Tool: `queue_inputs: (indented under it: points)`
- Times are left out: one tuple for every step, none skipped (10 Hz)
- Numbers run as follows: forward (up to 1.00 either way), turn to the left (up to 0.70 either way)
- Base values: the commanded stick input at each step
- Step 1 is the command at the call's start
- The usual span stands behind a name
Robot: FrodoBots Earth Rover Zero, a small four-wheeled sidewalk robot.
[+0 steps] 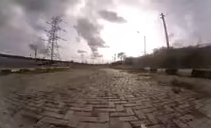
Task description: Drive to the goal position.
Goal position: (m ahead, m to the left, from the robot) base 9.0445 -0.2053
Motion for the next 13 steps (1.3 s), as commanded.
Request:
queue_inputs:
  points:
    - [1.00, 0.00]
    - [1.00, 0.00]
    - [1.00, 0.00]
    - [1.00, 0.00]
    - [1.00, 0.00]
    - [1.00, 0.00]
    - [1.00, 0.00]
    - [1.00, 0.00]
    - [1.00, 0.00]
    - [1.00, 0.00]
    - [1.00, 0.00]
    - [1.00, 0.00]
    - [1.00, 0.00]
